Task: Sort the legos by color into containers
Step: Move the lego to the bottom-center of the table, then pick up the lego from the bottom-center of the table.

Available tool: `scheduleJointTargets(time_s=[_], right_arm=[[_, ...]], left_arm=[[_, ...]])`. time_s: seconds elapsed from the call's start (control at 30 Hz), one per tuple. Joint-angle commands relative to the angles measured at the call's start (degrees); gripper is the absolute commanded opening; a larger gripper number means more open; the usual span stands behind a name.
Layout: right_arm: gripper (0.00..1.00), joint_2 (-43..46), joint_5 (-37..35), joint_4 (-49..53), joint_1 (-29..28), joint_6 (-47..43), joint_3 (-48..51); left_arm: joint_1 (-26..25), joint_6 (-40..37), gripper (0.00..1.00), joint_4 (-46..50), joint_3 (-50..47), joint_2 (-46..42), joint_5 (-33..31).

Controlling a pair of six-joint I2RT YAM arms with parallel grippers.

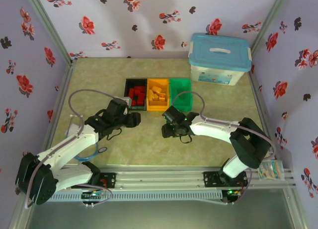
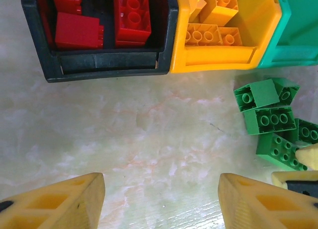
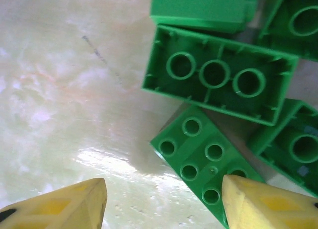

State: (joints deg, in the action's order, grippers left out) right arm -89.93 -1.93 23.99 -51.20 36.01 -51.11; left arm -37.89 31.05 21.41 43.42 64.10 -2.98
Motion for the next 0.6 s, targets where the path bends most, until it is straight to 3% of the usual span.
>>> scheduleJointTargets(time_s=[0.0,0.17,0.57], right_arm=[[0.62,-2.1,1.7,0.0,-2.3,0.7,-1.7],[0.62,-2.0,7.8,-5.6,-4.8,1.8,-2.7],[0.62,0.3,-7.9,7.0,-5.1,1.1,-8.2]], left_arm=[[-0.2,0.7,0.62,-0.4,-0.7,-1.1,-1.2],[-0.2,0.8,0.62,-0.3,-0.9,-1.6,-1.2],[-0.2,1.1,0.62,0.1,-2.0,-3.7,-1.3]])
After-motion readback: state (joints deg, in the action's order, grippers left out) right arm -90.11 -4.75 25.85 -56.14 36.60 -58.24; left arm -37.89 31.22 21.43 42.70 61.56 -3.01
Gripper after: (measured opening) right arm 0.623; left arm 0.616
